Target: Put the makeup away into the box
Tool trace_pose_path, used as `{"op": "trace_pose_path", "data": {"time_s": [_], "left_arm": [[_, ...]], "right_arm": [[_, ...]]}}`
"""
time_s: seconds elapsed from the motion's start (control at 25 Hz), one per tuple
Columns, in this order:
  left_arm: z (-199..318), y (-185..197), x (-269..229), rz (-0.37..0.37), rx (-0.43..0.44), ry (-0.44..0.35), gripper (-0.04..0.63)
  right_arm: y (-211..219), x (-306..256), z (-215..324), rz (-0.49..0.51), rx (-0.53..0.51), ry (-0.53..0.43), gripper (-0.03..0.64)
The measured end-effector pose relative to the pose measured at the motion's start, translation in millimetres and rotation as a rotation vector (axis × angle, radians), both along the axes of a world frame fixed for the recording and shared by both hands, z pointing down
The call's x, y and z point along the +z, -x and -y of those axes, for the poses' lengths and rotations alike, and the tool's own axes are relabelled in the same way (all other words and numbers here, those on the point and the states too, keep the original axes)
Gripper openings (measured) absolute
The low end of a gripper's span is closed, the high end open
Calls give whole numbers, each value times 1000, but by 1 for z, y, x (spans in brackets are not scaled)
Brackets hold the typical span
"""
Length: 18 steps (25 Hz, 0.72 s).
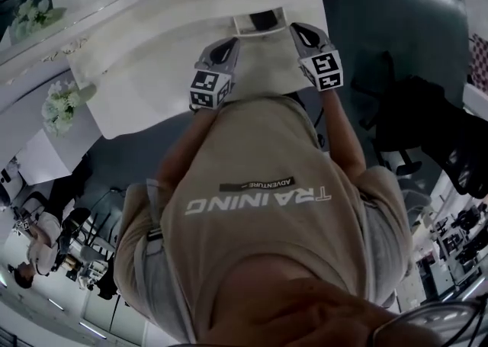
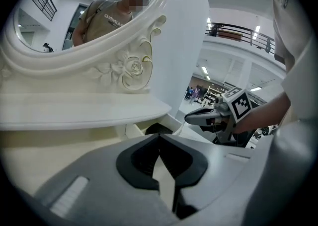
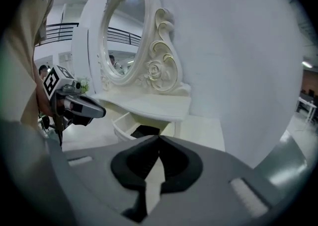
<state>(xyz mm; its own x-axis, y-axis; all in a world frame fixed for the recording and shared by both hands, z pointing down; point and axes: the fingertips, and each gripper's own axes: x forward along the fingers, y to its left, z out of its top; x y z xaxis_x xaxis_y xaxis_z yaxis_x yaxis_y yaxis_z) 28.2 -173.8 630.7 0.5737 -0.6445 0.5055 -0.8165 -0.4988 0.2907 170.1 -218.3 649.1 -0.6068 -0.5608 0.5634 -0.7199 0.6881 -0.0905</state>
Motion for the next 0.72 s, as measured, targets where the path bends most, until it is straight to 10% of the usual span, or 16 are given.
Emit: {"op": "trace_pose_path", "data": {"time_s": [0.72], "left_arm": [[-1,-13,51,56,47,113,7]], "right_arm": [[-7,40,-12,99,8,110,3]]}}
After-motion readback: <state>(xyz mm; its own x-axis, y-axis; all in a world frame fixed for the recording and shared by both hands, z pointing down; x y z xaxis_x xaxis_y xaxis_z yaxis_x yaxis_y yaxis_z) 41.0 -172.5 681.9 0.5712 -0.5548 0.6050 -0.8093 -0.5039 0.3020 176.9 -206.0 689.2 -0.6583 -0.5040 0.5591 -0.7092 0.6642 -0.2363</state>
